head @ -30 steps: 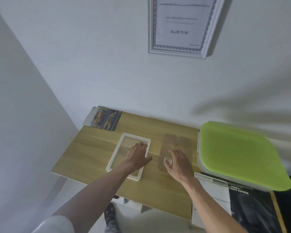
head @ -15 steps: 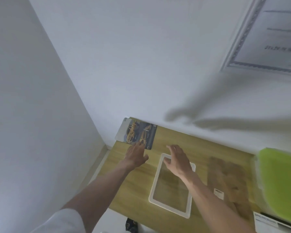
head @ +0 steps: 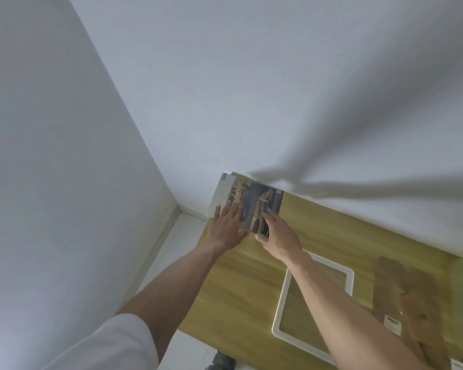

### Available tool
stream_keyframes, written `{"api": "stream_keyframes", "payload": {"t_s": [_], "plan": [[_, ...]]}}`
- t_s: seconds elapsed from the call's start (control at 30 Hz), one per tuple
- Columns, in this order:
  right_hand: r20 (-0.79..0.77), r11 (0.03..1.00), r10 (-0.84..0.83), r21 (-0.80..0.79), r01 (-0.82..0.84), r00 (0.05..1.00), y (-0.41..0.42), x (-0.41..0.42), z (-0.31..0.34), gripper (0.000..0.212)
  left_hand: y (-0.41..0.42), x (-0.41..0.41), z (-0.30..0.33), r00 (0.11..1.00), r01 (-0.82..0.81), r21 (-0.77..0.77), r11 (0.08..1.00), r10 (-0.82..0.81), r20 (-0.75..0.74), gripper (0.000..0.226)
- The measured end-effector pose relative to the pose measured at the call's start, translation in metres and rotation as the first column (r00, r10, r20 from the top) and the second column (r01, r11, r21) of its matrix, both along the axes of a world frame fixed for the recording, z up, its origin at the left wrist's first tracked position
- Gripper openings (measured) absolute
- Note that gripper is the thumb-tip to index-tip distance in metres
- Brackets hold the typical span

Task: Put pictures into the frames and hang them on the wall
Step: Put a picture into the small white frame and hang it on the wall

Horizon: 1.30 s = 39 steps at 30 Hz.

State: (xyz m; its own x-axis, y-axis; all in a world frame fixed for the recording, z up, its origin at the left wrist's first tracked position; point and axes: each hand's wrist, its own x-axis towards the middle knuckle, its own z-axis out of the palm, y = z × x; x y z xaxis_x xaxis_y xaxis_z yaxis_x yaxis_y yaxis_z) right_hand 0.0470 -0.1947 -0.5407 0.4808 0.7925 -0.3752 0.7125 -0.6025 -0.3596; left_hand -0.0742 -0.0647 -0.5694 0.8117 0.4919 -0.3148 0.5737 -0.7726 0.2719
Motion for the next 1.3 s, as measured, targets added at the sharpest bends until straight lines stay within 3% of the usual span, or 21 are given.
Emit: {"api": "stream_keyframes", "payload": {"t_s": [0.1,0.27,0.37,0.53,0.63,0.83,1.0,1.07,1.13,1.23,1.3], "plan": [[0.002,0.999,0.012,-0.042,-0.012,1.0,0.008,-0.001,-0.007,0.07,-0.001,-0.007,-0.009,1.0,-0.022,-0.015,1.0,0.023,0.021,0.076],[0.083,1.0,0.003,-0.019,-0.002,0.997,0.002,-0.011,-0.016,0.059,-0.002,-0.016,-0.02,0.983,0.125,0.213,0.969,-0.151,0.109,0.068],[0.189,0.996,0.081,0.008,-0.084,0.979,-0.002,-0.018,-0.014,0.053,0.001,-0.023,-0.024,0.964,0.163,0.296,0.941,-0.216,0.155,0.066],[0.278,0.972,0.05,0.206,-0.111,0.959,-0.011,-0.021,-0.014,0.03,-0.004,-0.028,-0.003,0.946,0.092,0.215,0.972,-0.153,0.285,0.073],[0.268,0.929,0.004,0.356,-0.103,0.963,-0.018,-0.019,-0.004,0.013,0.0,-0.039,0.003,0.924,0.11,0.16,0.981,-0.16,0.347,0.062],[0.299,0.902,-0.092,0.43,-0.048,0.95,-0.044,-0.01,0.022,0.01,-0.001,-0.049,0.028,0.826,-0.017,0.234,0.972,-0.118,0.551,0.01],[0.392,0.841,-0.02,0.504,-0.196,0.92,-0.063,-0.009,0.049,0.023,-0.034,-0.035,0.067,0.751,0.002,0.284,0.959,-0.189,0.633,0.019],[0.343,0.793,-0.026,0.579,-0.189,0.939,-0.072,-0.011,0.068,0.02,-0.053,-0.029,0.088,0.72,0.016,0.224,0.974,-0.167,0.673,0.013],[0.214,0.767,-0.083,0.637,-0.075,0.973,-0.082,-0.01,0.084,0.017,-0.067,-0.023,0.11,0.712,0.0,0.071,0.997,-0.05,0.7,0.013],[-0.045,0.712,-0.154,0.687,0.143,0.987,-0.107,-0.001,0.1,0.016,-0.081,-0.017,0.134,0.701,-0.076,-0.168,0.983,0.173,0.692,0.04],[-0.211,0.663,-0.198,0.691,0.289,0.957,-0.127,0.005,0.112,0.014,-0.088,-0.013,0.142,0.655,-0.14,-0.282,0.949,0.303,0.692,0.044]]}}
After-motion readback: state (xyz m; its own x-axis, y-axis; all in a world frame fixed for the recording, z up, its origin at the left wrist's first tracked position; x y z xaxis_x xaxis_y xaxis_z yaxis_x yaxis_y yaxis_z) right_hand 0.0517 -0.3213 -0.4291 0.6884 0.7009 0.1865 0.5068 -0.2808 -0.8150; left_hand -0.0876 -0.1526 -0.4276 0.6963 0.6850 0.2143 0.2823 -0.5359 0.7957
